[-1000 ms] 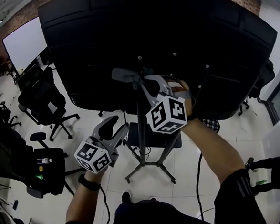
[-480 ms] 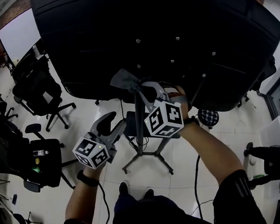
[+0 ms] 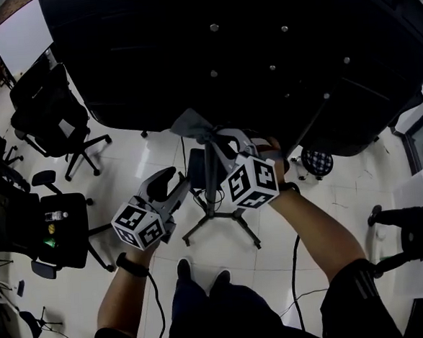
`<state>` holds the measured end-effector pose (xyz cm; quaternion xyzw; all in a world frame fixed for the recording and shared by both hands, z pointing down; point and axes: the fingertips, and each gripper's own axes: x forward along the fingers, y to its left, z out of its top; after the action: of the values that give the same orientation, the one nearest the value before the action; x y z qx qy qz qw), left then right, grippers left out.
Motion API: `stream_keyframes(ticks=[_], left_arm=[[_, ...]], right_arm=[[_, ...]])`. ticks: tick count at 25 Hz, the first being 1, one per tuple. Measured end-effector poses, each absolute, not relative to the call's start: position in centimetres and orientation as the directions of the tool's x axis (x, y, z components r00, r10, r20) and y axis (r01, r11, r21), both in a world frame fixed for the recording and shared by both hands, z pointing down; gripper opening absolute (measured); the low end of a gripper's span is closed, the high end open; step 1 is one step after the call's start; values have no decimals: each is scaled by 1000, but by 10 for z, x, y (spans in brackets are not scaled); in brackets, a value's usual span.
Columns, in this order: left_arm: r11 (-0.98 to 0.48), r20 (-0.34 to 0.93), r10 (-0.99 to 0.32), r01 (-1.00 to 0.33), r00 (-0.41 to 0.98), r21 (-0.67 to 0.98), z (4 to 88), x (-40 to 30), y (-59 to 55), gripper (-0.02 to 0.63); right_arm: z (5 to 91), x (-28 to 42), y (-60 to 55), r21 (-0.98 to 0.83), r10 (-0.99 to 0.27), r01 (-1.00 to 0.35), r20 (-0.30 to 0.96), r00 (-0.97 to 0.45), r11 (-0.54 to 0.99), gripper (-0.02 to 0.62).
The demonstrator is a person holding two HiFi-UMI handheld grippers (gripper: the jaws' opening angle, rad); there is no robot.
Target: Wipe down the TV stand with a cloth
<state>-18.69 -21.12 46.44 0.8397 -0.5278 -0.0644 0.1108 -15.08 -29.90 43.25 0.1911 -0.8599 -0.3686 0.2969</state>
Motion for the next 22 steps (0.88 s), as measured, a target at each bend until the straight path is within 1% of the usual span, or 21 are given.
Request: stream_keyframes(ticks=[5, 10, 22], left_arm=[[-429, 84, -884, -869, 460, 247, 515, -185, -217, 219], [-433, 139, -864, -855, 484, 286, 561, -188, -222, 219], [-491, 252, -774, -802, 581, 340, 664, -179, -230, 251]], right_arm=[[483, -152, -298, 708, -527, -100, 415, -742, 699, 18], [541, -149, -299, 665, -525, -107, 468, -711, 739, 18], [664, -146, -300, 541, -514, -178, 569, -642, 822, 18]])
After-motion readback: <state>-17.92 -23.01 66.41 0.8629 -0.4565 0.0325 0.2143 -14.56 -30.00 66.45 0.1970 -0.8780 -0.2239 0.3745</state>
